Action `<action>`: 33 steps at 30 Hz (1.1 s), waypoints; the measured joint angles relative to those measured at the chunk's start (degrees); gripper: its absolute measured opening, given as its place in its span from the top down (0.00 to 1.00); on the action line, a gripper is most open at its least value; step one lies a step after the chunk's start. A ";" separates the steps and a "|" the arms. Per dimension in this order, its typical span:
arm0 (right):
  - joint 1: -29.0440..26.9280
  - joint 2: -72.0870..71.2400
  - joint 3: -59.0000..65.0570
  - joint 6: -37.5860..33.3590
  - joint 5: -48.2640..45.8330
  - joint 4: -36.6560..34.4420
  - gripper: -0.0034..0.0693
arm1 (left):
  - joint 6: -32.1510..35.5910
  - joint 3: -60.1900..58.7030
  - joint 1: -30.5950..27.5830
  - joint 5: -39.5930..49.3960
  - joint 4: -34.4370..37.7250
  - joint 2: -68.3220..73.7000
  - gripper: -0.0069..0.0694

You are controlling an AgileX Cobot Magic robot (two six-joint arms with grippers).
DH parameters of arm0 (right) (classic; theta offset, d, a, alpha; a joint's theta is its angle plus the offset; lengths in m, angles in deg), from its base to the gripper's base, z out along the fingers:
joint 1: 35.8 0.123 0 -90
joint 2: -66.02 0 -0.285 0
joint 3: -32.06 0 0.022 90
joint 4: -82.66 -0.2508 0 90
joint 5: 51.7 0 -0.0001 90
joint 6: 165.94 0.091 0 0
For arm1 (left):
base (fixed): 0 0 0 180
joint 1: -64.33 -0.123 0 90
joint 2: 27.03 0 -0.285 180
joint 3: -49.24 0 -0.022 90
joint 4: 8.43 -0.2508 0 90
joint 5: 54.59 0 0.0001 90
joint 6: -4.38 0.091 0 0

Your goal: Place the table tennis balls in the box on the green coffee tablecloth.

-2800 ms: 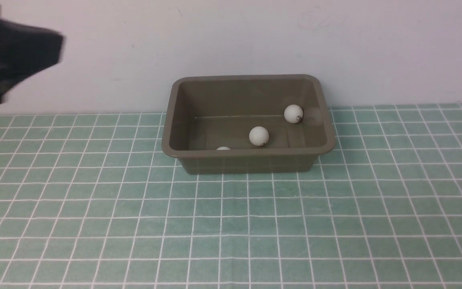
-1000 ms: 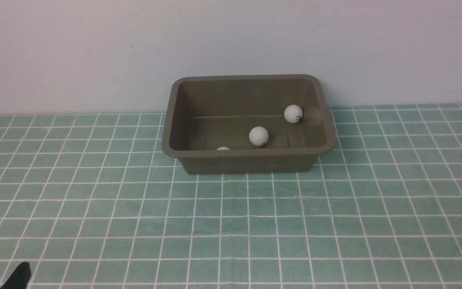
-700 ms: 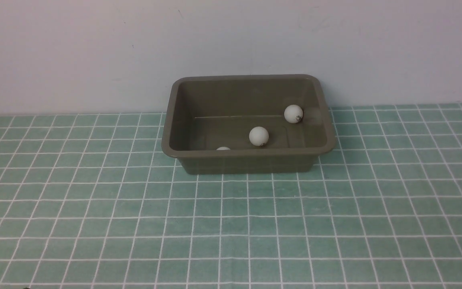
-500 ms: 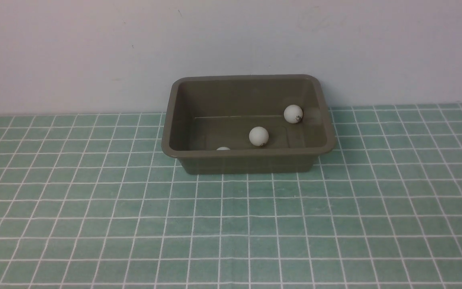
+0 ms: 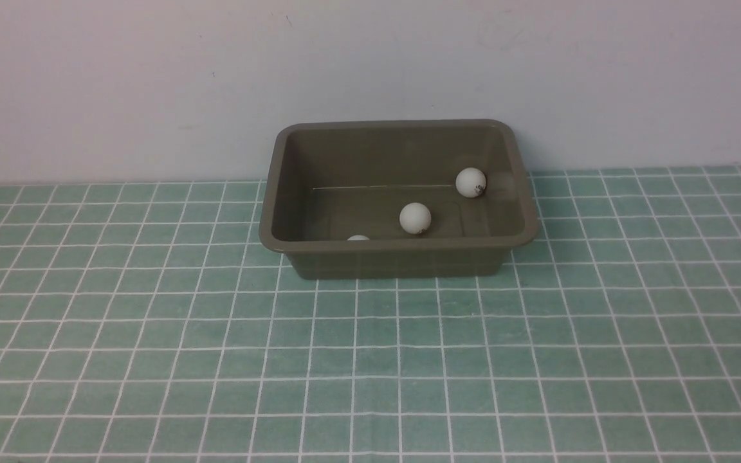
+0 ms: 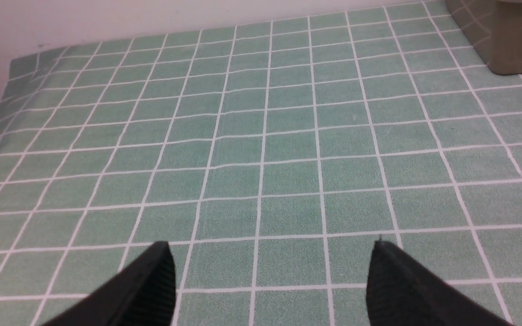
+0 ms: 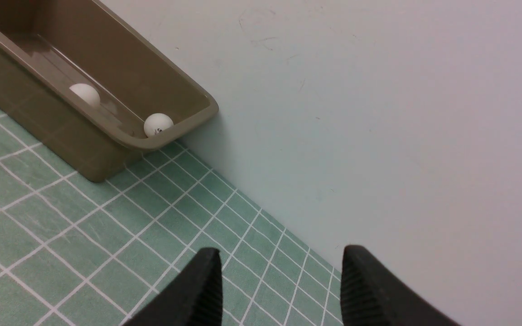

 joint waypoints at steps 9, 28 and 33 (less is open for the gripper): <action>0.00 0.00 0.00 0.00 0.00 0.00 0.49 | 0.00 0.00 0.00 0.00 0.00 0.00 0.24; 0.00 0.00 1.36 -15.30 0.05 -32.40 0.49 | 0.00 0.00 0.00 -0.07 0.00 0.00 0.24; 0.00 -4.23 4.96 -12.21 1.44 -34.83 0.49 | 0.00 0.00 0.00 -0.09 0.00 0.00 0.24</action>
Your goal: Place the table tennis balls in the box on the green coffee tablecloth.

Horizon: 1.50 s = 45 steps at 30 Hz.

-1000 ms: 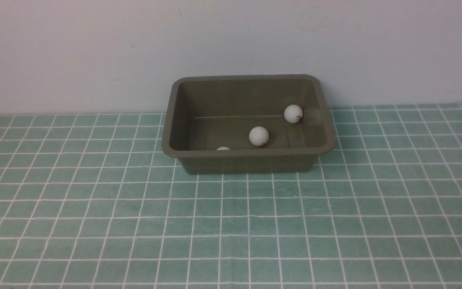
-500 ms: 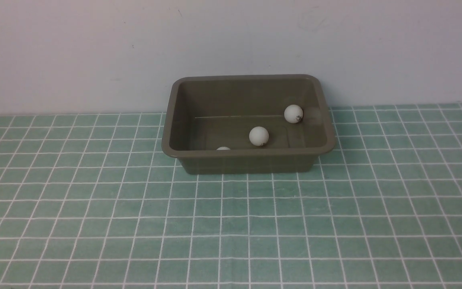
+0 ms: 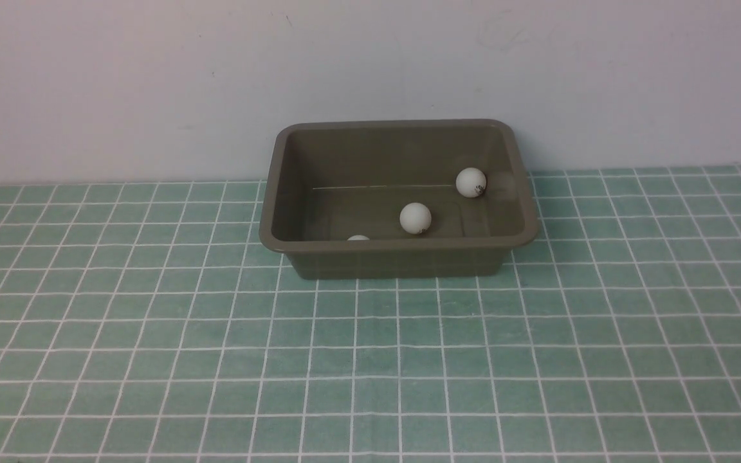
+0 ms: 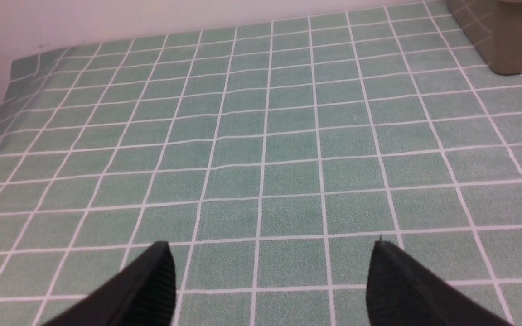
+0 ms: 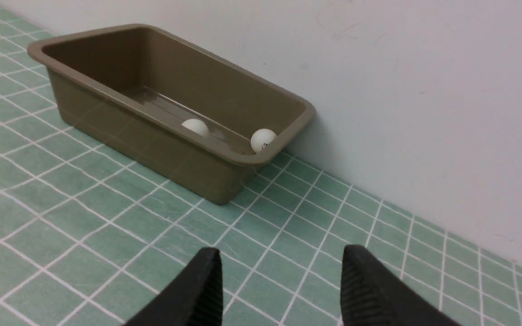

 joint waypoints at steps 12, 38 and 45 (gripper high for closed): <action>-9.21 -8.22 6.70 9.85 -2.10 1.13 0.49 | 0.00 0.00 0.00 -0.05 0.00 0.00 0.24; -16.84 -8.35 9.87 10.97 -4.85 -1.51 0.49 | -0.05 0.00 0.00 -0.05 0.00 0.00 0.24; -16.84 -8.35 9.87 10.80 -4.55 -1.51 0.49 | -0.05 0.00 0.00 -0.05 0.00 0.00 0.24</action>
